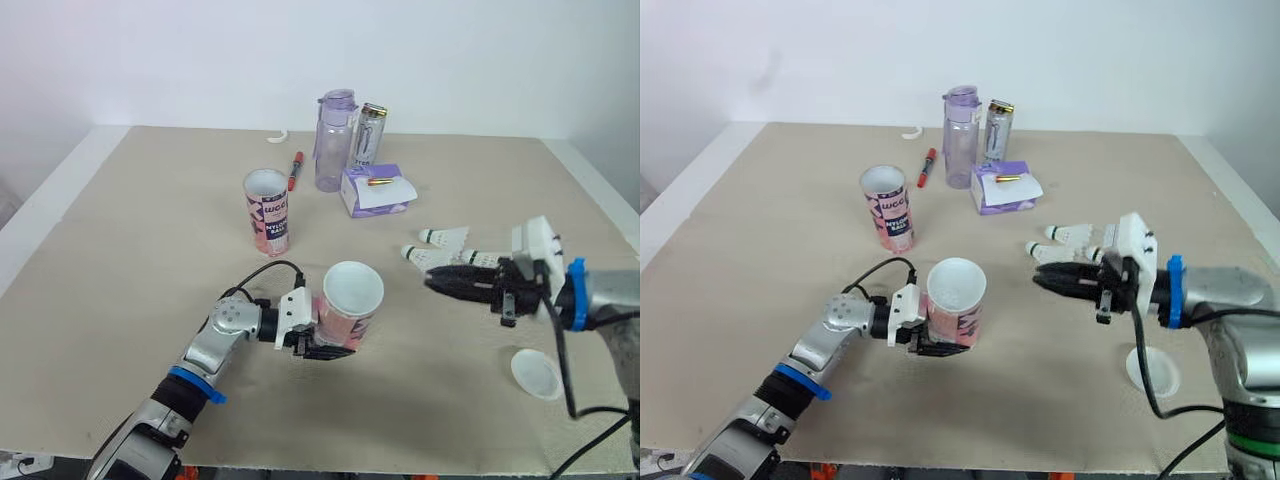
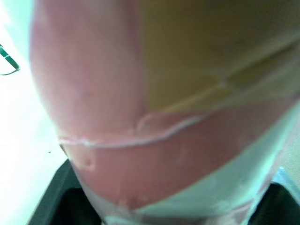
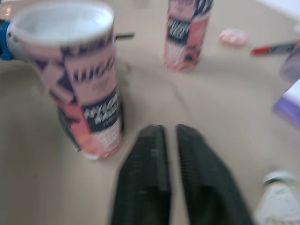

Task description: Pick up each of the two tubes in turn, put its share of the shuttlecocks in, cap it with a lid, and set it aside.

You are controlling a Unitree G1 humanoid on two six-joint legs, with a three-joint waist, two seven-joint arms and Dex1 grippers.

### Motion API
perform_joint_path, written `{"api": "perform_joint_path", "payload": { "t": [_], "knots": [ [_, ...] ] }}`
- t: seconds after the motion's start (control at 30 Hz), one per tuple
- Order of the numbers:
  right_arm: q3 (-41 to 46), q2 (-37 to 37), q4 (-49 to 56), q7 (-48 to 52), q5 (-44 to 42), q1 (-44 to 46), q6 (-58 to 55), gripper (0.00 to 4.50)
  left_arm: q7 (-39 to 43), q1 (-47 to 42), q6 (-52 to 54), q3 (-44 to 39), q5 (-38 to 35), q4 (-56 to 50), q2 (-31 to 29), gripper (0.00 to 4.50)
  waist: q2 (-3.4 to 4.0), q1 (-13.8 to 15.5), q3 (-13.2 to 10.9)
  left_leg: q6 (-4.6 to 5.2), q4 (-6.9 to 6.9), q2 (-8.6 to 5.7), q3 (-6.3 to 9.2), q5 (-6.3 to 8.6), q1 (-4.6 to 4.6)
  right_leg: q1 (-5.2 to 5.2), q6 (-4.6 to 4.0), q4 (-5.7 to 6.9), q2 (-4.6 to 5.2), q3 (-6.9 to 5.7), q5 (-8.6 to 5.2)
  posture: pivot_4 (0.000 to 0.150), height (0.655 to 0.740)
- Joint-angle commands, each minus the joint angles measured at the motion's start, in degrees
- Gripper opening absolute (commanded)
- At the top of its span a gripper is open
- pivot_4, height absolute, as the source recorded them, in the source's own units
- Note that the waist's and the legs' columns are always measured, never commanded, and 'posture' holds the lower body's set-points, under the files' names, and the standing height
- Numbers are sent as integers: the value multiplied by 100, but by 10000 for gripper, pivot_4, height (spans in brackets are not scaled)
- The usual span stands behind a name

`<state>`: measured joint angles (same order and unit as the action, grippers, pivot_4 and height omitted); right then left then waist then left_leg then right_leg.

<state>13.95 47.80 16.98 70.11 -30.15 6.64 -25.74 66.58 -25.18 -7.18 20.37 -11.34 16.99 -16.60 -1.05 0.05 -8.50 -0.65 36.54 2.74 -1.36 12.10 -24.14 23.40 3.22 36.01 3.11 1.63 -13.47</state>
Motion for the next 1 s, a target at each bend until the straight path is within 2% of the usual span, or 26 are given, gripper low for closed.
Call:
{"api": "perform_joint_path", "payload": {
  "t": [0.03, 0.07, 0.1, 0.37, 0.73, 1.0],
  "knots": [
    [-59, -139, 67, 50, 19, -234, 448, 40992, 20, 114, -60, -107, 121, 92, -214, 45000, 0, 0, 0, 0, 0, 0, -1, 0, 0, 1, -1, 1, 0, 1, 0, 1500, 7400],
    [-104, -186, 69, 41, 25, -279, 520, 43703, 53, 119, -75, -122, 109, 46, -259, 45000, 1, -2, 0, 0, 0, 2, 0, 0, 0, 1, -1, 1, -3, 1, 0, 1500, 7400],
    [-153, -233, 77, 41, 34, -337, 601, 44509, 84, 132, -84, -141, 91, -6, -311, 45000, 1, -2, 0, 0, 0, 3, 0, 0, 0, 2, -1, 1, -4, 2, 0, 1500, 7400],
    [-797, -776, -38, -146, 457, -672, 1327, 44509, 396, 277, -86, -433, -121, -484, -940, 45000, -1, -3, -4, 0, -2, 12, 0, 0, 1, 3, -8, 5, -15, 3, -4, 1500, 7400],
    [-1793, -1818, -702, -835, 1055, 56, 1921, 44509, 380, 814, 554, -863, -583, -1843, -1559, 45000, -21, 16, -39, -1, -1, 27, -1, 0, -2, 8, -19, 15, -31, 8, -6, 1500, 7400],
    [-2146, -2027, -772, -885, 1120, 211, 1971, 44509, 240, 1272, 900, -1051, -695, -2407, -1784, 45000, -21, 31, -41, -1, -2, 29, -1, 1, -2, 10, -15, 22, -33, 8, -5, 1500, 7400]
  ]
}}
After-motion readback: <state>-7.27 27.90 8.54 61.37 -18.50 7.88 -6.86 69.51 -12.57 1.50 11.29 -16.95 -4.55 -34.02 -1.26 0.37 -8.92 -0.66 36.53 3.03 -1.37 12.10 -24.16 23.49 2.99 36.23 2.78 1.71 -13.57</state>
